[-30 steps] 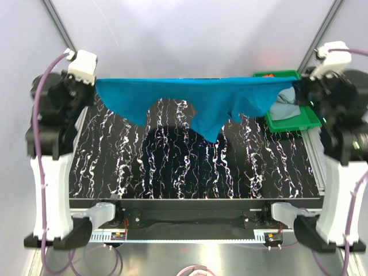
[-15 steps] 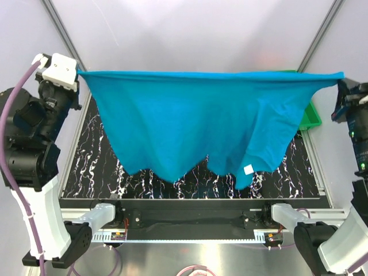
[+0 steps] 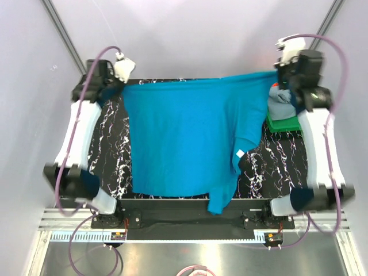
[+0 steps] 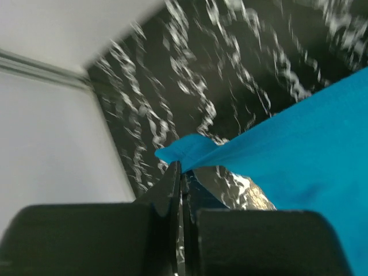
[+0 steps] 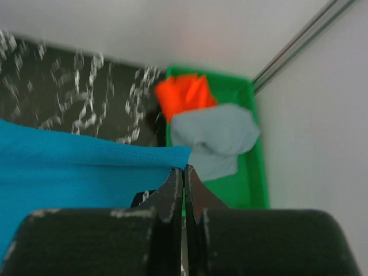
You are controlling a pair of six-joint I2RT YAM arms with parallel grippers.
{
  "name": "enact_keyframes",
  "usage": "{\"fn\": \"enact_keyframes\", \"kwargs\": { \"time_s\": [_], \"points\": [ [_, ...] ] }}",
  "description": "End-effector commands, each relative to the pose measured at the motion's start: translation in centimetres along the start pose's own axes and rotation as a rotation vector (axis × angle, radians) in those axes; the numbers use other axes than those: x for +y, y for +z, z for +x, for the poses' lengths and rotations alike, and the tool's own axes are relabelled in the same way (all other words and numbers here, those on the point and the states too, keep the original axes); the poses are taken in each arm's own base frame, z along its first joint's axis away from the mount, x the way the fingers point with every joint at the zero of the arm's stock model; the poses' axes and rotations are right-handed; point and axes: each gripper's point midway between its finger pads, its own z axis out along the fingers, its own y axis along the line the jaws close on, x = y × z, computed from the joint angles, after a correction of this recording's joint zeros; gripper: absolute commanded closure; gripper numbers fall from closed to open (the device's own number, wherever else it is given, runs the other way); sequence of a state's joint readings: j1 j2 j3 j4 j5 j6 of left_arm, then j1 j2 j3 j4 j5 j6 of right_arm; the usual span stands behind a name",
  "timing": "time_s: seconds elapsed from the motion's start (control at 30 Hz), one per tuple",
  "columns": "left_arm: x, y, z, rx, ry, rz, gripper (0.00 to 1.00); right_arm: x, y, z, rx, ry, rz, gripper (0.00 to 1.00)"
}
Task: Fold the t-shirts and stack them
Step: Fold the tshirt
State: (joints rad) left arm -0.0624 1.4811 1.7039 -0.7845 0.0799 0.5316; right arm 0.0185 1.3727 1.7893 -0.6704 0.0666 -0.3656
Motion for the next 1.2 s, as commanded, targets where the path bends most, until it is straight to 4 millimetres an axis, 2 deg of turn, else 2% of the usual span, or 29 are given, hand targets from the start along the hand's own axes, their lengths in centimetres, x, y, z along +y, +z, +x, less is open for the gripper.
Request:
{"fn": "enact_keyframes", "kwargs": {
  "time_s": [0.0, 0.03, 0.07, 0.1, 0.13, 0.17, 0.2, 0.23, 0.27, 0.3, 0.33, 0.37, 0.4, 0.43, 0.47, 0.57, 0.63, 1.0, 1.07, 1.17],
  "points": [
    [0.9, 4.1, 3.4, 0.142, 0.026, -0.017, 1.00, -0.1, 6.0, 3.6, 0.072, -0.039, 0.044, 1.00],
    [0.2, 6.8, 5.1, 0.205, 0.011, 0.020, 1.00, 0.5, 7.6, 5.0, 0.105, -0.042, 0.028, 1.00],
    [1.1, 7.7, 5.3, 0.235, 0.013, -0.013, 1.00, 1.5, 10.4, 7.3, 0.157, -0.049, -0.001, 1.00],
    [1.2, 8.9, 5.8, 0.260, 0.014, -0.013, 1.00, 2.1, 11.7, 8.3, 0.180, -0.045, -0.018, 1.00],
    [0.6, 11.3, 7.5, 0.323, 0.011, 0.013, 1.00, 2.4, 12.9, 8.3, 0.182, -0.037, -0.028, 1.00],
    [1.6, 12.0, 6.4, 0.311, 0.009, -0.011, 1.00, 3.7, 15.5, 10.9, 0.246, -0.031, -0.061, 1.00],
    [1.8, 13.0, 6.3, 0.317, 0.004, -0.013, 1.00, 4.1, 16.7, 11.4, 0.260, -0.014, -0.074, 1.00],
    [2.2, 14.5, 5.9, 0.323, -0.009, -0.020, 1.00, 4.0, 17.8, 10.1, 0.232, -0.007, -0.072, 1.00],
    [2.4, 15.3, 5.8, 0.325, -0.015, -0.023, 1.00, 4.9, 20.0, 12.4, 0.283, -0.011, -0.092, 1.00],
    [2.7, 16.0, 5.5, 0.320, -0.016, -0.028, 1.00, 5.0, 21.0, 12.6, 0.289, -0.017, -0.095, 1.00],
    [2.9, 17.1, 5.1, 0.311, -0.014, -0.033, 1.00, 4.5, 22.0, 11.0, 0.253, -0.021, -0.084, 1.00],
    [3.1, 17.6, 5.0, 0.306, -0.012, -0.047, 1.00, 5.3, 23.8, 13.5, 0.314, -0.034, -0.100, 1.00],
    [3.3, 17.9, 4.7, 0.299, -0.004, -0.058, 1.00, 5.3, 24.6, 13.7, 0.320, -0.036, -0.098, 1.00],
    [3.6, 18.6, 4.4, 0.283, 0.012, -0.076, 1.00, 4.7, 25.3, 11.8, 0.275, -0.037, -0.084, 1.00],
    [3.8, 19.0, 4.1, 0.273, 0.021, -0.101, 1.00, 4.6, 26.7, 12.2, 0.282, -0.040, -0.072, 1.00],
    [4.0, 19.4, 4.3, 0.274, 0.028, -0.127, 1.00, 5.2, 28.1, 13.9, 0.314, -0.033, -0.076, 1.00],
    [4.1, 19.4, 4.6, 0.279, 0.029, -0.139, 1.00, 5.5, 28.3, 14.3, 0.317, -0.018, -0.077, 1.00],
    [4.3, 18.6, 4.6, 0.262, -0.009, -0.181, 1.00, 7.9, 26.4, 15.1, 0.363, -0.012, -0.145, 1.00],
    [4.3, 18.6, 4.7, 0.269, -0.029, -0.190, 1.00, 7.8, 26.7, 14.9, 0.352, -0.011, -0.137, 1.00],
    [3.9, 17.9, 4.1, 0.242, -0.087, -0.176, 1.00, 7.3, 27.7, 12.0, 0.246, 0.010, -0.121, 1.00]
  ]
}}
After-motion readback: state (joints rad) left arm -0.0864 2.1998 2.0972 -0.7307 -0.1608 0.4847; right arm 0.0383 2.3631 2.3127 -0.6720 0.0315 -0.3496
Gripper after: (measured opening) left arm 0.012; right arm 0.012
